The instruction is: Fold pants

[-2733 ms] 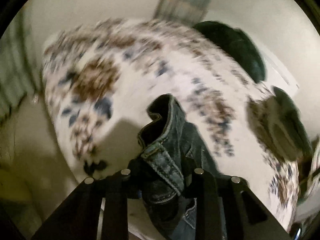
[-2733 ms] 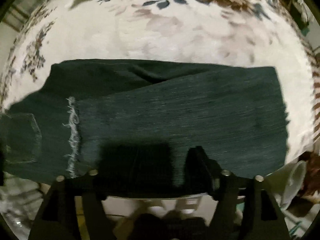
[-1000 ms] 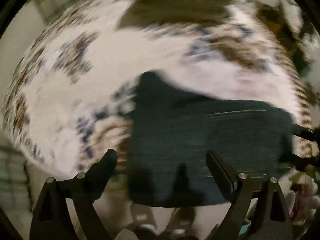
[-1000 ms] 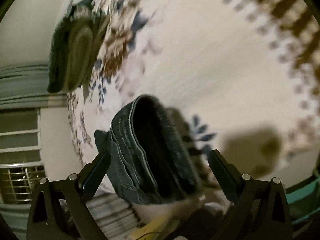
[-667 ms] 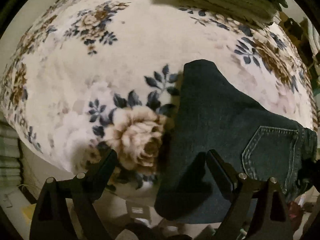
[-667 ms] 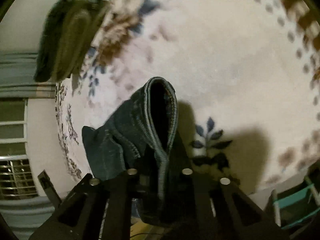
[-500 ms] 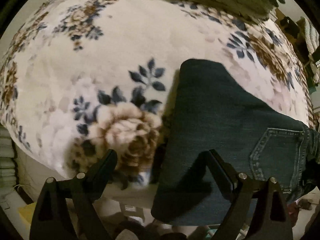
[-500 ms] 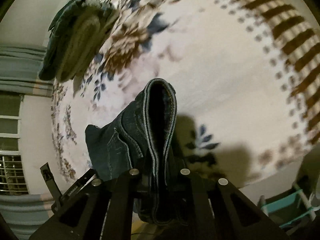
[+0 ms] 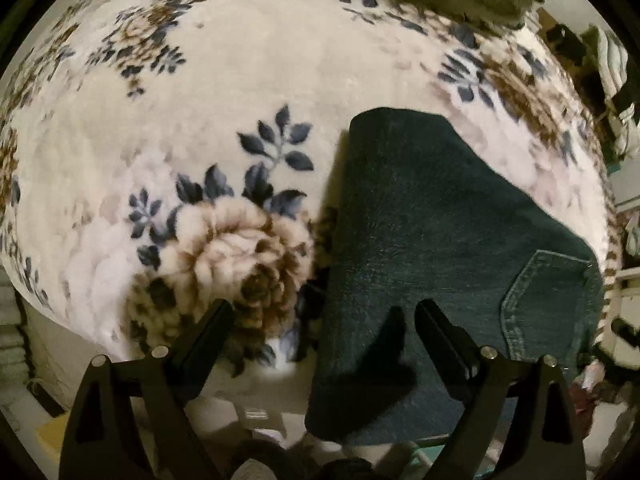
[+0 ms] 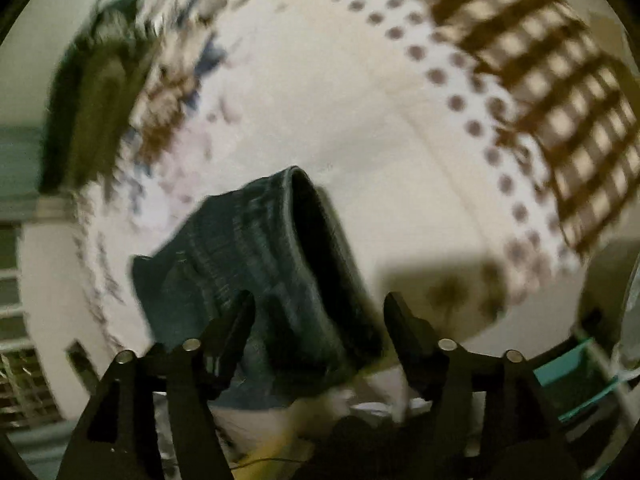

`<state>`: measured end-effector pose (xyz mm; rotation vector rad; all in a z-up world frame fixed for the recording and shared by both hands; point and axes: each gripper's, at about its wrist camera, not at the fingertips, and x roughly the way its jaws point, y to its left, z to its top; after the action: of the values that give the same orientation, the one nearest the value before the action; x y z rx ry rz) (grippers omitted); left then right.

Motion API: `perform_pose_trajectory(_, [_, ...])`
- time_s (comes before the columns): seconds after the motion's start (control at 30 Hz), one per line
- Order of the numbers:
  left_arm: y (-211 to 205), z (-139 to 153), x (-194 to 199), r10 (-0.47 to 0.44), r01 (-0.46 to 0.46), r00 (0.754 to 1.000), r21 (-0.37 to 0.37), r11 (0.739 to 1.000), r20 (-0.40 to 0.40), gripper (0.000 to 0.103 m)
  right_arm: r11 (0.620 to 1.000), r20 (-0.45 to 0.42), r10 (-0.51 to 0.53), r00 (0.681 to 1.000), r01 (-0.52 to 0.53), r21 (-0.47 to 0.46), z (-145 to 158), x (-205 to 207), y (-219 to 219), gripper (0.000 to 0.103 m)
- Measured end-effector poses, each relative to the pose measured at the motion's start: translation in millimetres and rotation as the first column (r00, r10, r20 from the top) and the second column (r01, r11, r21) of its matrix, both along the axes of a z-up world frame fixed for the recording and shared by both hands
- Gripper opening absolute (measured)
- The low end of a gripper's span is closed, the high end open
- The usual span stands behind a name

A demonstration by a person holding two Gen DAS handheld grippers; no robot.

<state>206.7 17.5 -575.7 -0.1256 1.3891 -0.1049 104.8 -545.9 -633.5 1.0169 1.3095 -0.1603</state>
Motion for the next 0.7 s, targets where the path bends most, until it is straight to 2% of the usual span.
perform_pose_trajectory(0.1, [5,0,-3,0.031,-0.031,0.999,-0.022,0.999,-0.018,0.093,0.984,-0.002,-0.094,0.996,0.093,0.150,-6,-27,5,0.087])
perform_pose_trajectory(0.17, [7,-2,-3,0.049,-0.050,0.998,-0.039,0.998,-0.035,0.093,0.963,-0.028,-0.135,0.990,0.138,0.232,-26,-36,14,0.087])
perform_pose_trajectory(0.27, [3,-2,6,0.071,-0.074,0.996,-0.054,0.996,-0.046,0.093,0.949,-0.081,-0.152,0.985,0.169,0.265,-54,-33,31,0.087])
perform_pose_trajectory(0.3, [2,-2,12,0.078,-0.080,0.996,-0.063,0.995,-0.041,0.093,0.939,-0.082,-0.178,0.981,0.194,0.284,-61,-31,36,0.082])
perform_pose_trajectory(0.33, [0,-1,21,0.085,-0.087,0.996,-0.070,0.994,-0.031,0.093,0.932,-0.081,-0.204,0.976,0.219,0.290,-66,-30,38,0.061])
perform_pose_trajectory(0.4, [-7,-3,40,0.100,-0.101,0.995,-0.087,0.991,-0.017,0.093,0.938,-0.096,-0.249,0.964,0.265,0.224,-66,-31,39,0.037])
perform_pose_trajectory(0.47, [-11,-8,61,0.121,-0.122,0.993,-0.114,0.986,-0.018,0.093,0.933,-0.083,-0.279,0.957,0.291,0.214,-61,-37,39,0.031])
perform_pose_trajectory(0.5, [-14,-14,73,0.125,-0.128,0.992,-0.119,0.985,-0.030,0.093,0.942,-0.067,-0.273,0.960,0.281,0.186,-55,-38,41,0.029])
perform_pose_trajectory(0.6, [-21,-34,96,0.117,-0.124,0.991,-0.105,0.987,-0.068,0.094,0.958,-0.044,-0.250,0.967,0.254,0.130,-42,-44,40,0.028])
perform_pose_trajectory(0.7, [-13,-46,106,0.128,-0.136,0.989,-0.112,0.984,-0.079,0.101,0.963,-0.058,-0.239,0.969,0.245,0.114,-42,-41,41,0.028])
